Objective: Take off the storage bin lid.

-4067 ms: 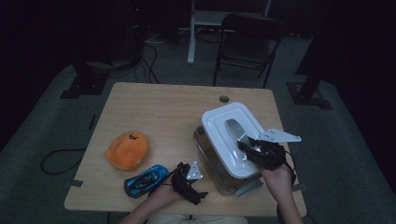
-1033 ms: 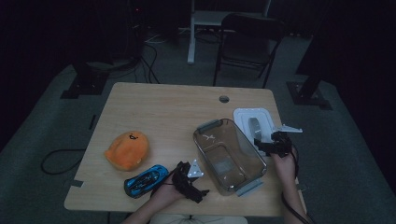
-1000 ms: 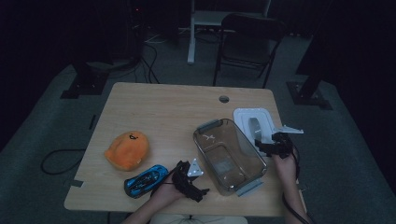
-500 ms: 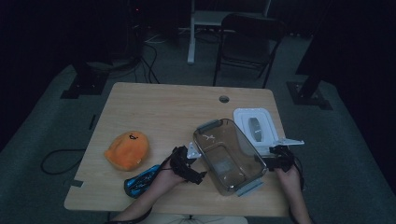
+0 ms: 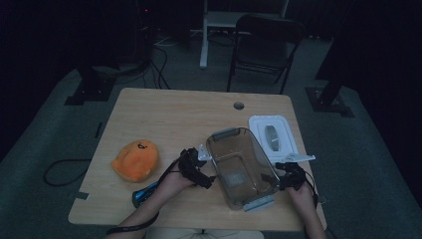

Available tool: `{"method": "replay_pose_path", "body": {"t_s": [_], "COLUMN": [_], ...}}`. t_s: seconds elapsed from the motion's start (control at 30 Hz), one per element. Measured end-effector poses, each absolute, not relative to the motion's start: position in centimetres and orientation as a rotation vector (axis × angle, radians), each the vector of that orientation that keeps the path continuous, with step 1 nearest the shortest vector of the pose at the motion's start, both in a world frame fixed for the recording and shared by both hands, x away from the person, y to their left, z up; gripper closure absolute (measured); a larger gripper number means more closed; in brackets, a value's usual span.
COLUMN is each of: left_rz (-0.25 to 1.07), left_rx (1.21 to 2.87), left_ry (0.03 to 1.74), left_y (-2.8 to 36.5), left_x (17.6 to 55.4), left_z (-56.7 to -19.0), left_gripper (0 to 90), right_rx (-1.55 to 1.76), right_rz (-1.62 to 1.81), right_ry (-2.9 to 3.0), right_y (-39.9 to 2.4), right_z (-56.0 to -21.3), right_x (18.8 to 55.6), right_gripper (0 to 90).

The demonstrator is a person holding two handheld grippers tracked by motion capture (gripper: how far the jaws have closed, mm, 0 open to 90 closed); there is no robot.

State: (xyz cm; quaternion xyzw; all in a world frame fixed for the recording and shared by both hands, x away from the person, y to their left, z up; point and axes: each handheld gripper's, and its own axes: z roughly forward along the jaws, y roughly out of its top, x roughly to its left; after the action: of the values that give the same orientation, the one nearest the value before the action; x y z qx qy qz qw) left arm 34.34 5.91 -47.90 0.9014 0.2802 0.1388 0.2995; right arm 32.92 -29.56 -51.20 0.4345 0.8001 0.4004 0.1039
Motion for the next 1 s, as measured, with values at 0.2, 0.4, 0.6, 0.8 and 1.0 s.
{"method": "replay_pose_path", "body": {"t_s": [0.2,0.4,0.6,0.8,1.0], "left_rz": [0.404,0.433,0.45,0.454,0.486], "left_rx": [2.408,2.408,2.395,2.394,2.407], "left_ry": [0.739,0.765,0.808,0.848,0.88], "left_y": [6.4,7.3,8.2,9.3,10.5], "left_x": [35.5,37.0,38.6,40.0,40.7], "left_z": [-47.5,-47.4,-47.0,-46.9,-46.5], "left_gripper": [1.3,1.3,1.4,1.4,1.4], "right_rx": [1.265,1.21,1.16,1.128,1.082], "right_rz": [1.219,1.24,1.277,1.292,1.298], "right_ry": [2.349,2.397,2.44,2.436,2.455], "right_y": [-28.8,-27.7,-26.2,-24.6,-23.1], "right_z": [-50.9,-50.8,-50.8,-50.8,-50.6], "right_x": [32.0,31.1,31.0,30.9,30.8], "right_gripper": [14.2,14.1,14.1,13.5,13.0]}}
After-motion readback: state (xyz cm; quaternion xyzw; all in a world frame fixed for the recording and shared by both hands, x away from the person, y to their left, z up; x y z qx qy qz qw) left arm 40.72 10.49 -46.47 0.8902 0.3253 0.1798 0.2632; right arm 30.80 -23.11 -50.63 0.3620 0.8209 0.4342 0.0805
